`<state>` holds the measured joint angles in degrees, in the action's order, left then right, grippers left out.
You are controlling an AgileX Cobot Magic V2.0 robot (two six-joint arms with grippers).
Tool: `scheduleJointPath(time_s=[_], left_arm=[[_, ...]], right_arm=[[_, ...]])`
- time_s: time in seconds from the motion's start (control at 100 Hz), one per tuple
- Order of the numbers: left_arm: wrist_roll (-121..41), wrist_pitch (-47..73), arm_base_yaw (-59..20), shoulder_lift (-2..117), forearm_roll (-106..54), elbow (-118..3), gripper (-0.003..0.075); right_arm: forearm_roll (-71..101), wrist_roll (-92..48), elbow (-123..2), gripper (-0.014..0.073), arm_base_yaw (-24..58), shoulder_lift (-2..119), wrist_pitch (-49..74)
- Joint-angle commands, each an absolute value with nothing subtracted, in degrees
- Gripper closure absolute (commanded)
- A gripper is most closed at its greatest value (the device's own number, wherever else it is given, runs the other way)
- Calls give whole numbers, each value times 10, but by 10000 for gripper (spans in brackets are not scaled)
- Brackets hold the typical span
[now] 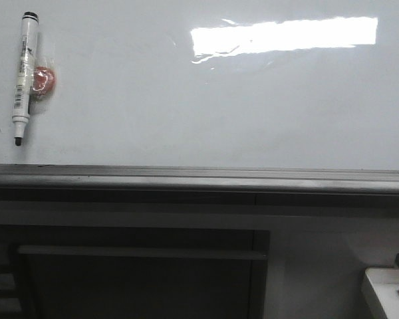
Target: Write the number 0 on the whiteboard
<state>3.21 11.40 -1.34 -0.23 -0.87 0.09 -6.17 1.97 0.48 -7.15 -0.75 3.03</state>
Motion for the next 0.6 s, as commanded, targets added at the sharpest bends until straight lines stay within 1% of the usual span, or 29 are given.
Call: scheduleJointPath(time_s=[0.0,0.09,0.32,0.43,0.52,0.59], left_arm=[[32,65,-15,-18,-14,6,741],[32,64,-15,-18,-14,6,741],[32,8,-15,-18,-14,6,741],[32,-16,-15,-18,-14,6,741],[32,-24,-14,-18,-14,6,741],[32,-23,-14,-18,-15,1,741]], right_arm=[[-63,13,18,660,-74,-16,-27],[-63,13,18,660,-74,-16,-31],[-63,13,18,660,-74,-16,-78],[-62,15,18,660,-74,-16,-58],[-25,16,13,660,-74,-16,-47],[7,16,-5,660,-74,-12,0]])
